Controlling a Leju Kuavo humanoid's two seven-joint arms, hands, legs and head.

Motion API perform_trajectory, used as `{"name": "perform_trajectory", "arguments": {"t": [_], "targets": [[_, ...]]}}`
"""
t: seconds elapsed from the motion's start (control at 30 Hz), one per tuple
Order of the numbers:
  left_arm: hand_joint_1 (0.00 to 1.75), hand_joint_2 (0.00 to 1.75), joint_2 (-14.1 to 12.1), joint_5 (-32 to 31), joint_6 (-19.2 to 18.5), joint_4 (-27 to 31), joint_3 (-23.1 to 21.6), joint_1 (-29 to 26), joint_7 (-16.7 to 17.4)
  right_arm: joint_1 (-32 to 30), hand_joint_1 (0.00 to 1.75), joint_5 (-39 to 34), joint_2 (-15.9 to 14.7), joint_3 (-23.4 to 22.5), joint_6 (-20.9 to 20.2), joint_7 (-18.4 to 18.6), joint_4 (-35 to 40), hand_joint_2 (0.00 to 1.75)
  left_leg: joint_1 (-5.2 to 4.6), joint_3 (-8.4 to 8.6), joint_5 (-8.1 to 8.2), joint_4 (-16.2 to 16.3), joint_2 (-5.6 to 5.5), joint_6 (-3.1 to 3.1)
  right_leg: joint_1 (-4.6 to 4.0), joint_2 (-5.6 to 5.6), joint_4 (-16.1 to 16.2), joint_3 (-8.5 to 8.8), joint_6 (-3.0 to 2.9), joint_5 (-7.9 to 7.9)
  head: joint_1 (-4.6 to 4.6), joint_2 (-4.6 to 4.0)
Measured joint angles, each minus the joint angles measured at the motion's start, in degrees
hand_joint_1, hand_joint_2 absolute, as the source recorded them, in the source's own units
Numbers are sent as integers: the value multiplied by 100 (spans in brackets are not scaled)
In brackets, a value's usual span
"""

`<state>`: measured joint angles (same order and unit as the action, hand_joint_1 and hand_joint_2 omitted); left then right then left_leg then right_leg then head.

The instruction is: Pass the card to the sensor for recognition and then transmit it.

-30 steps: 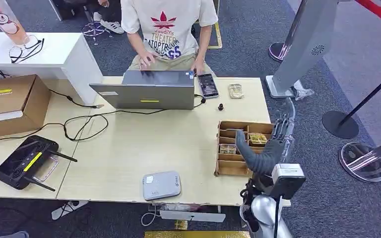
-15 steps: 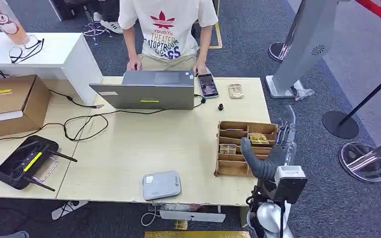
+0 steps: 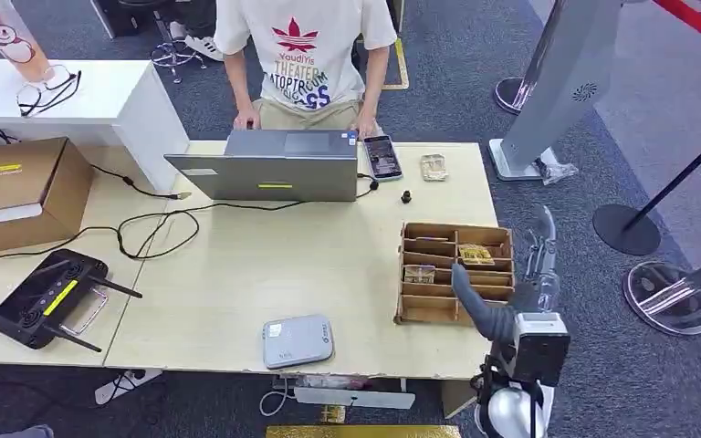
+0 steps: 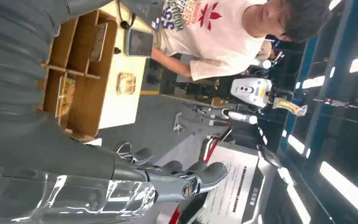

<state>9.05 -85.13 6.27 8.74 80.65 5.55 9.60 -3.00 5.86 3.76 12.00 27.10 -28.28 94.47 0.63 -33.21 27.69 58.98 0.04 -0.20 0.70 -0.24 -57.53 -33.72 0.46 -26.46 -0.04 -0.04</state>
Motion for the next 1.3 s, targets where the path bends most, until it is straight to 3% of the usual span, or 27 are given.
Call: {"name": "perform_trajectory", "arguments": {"t": [0.43,0.7,1.07,1.3], "targets": [[0,0,-9,18,-2,0,0,-4,-52,-325,0,349,-236,-299,100,103,118,175,0,0,0,0,0,0,0,-1,0,0,0,0,0,0],[0,0,-9,-2,-7,0,0,-4,-138,-574,0,848,-455,-339,192,376,251,175,0,0,3,0,0,3,0,0,1,0,0,0,0,0],[0,0,-17,59,-4,0,0,-7,-188,-669,0,1912,-570,-319,256,737,284,175,0,-1,2,0,0,3,0,0,0,1,0,0,0,0],[0,0,-15,107,39,0,0,-9,-188,-570,0,3215,-590,-245,503,946,173,175,0,-1,2,0,0,3,0,-1,0,2,0,0,0,0]]}}
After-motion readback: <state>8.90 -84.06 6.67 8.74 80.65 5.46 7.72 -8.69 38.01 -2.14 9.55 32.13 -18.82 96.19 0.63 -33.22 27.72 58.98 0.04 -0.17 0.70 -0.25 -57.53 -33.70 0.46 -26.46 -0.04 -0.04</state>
